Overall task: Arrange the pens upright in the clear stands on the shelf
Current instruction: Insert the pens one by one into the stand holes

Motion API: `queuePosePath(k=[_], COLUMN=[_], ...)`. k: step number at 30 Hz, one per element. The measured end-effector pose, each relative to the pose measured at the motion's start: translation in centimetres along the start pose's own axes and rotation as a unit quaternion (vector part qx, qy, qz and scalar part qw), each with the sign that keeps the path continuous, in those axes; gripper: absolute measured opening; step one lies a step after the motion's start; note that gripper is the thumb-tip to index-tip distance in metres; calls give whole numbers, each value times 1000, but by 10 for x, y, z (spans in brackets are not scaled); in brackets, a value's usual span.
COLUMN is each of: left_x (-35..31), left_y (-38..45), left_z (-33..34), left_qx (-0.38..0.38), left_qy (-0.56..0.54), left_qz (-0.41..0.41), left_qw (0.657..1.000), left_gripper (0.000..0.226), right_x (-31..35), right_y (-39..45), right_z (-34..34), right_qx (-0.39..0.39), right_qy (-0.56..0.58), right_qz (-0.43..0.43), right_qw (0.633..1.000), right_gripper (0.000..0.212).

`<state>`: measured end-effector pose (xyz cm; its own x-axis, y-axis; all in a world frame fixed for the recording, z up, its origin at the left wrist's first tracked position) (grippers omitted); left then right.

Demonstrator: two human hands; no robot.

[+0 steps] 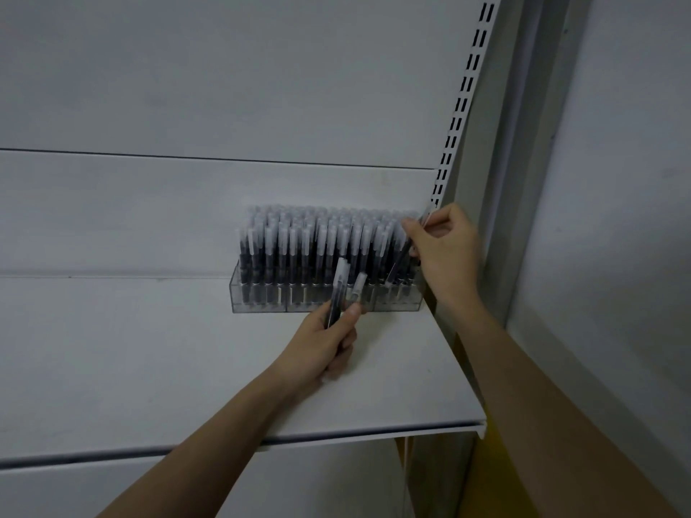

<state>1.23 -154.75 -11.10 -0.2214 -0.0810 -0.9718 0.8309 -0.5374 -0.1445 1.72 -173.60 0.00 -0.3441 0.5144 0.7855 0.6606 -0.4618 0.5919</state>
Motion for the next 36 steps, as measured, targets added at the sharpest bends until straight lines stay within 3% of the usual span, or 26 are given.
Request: queuePosePath(k=[5,19,28,36], left_x=[0,6,6,2], left_y=[-1,2,2,-3], left_z=[2,0,2,6], left_qx=[13,4,11,22], left_qy=[-46,-76,-75,-43], left_qz=[-16,-43,-44,-11], left_qw=[999,996,996,999], left_gripper=[21,20,22,16], right_x=[4,-1,-7,-8], right_y=[2,0,-11,-23], right_z=[11,28,34,38], right_qx=[-13,0,56,135], right_qy=[-30,-84,-134,-202], right_qz=[-31,-65,-65,-21], right_qw=[999,994,987,970], right_gripper=[29,38,45,30])
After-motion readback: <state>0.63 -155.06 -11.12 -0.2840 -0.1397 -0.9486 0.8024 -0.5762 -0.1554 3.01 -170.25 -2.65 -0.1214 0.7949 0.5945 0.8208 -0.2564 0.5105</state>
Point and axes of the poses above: each hand's wrist, its own y-axis towards the middle knuckle, its own z-axis out of the palm, x = y × z, the point moved 7 cm from there along y, towards the middle knuckle, and after that the axes turned 8 degrees about -z, right-handed, at the moved point
